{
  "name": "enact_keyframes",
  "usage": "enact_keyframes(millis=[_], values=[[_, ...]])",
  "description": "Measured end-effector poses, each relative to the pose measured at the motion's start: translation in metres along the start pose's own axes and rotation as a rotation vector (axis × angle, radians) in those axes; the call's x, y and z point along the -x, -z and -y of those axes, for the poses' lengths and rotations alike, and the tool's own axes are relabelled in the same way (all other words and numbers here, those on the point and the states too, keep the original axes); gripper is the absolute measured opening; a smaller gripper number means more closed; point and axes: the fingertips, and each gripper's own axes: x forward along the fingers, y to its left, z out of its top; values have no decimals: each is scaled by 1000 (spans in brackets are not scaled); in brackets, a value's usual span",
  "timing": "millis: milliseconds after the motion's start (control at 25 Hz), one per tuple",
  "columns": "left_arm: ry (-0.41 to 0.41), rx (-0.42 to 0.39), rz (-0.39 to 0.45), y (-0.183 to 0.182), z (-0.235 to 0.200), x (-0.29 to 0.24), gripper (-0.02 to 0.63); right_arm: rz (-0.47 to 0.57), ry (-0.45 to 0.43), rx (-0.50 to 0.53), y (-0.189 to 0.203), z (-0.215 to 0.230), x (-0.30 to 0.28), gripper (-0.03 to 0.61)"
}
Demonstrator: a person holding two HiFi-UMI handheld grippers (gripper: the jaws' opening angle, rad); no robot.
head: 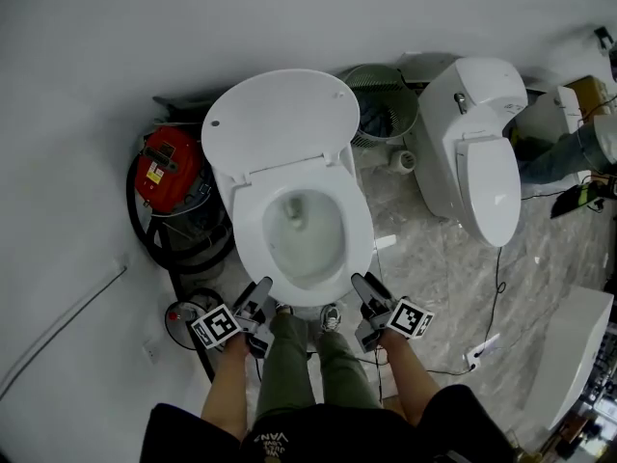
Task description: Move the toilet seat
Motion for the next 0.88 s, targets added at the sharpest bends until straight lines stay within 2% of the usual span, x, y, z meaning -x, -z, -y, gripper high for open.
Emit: enact_keyframes(millis=[160, 400, 600, 760, 880], values=[[32, -22, -27, -12, 25, 5, 420, 33, -79, 65, -19, -40, -4, 364], [61, -52, -61, -28, 53, 9, 419, 94, -72, 54, -38, -70, -4, 365], [110, -78, -88, -44, 76, 11, 421, 147, -176, 144, -59, -114, -14, 362], [138, -120, -125, -56, 96, 12, 445, 182, -85, 81, -67, -112, -12, 362], [158, -137, -147, -66, 109, 10, 448, 210, -135, 102, -80, -131, -18, 360]])
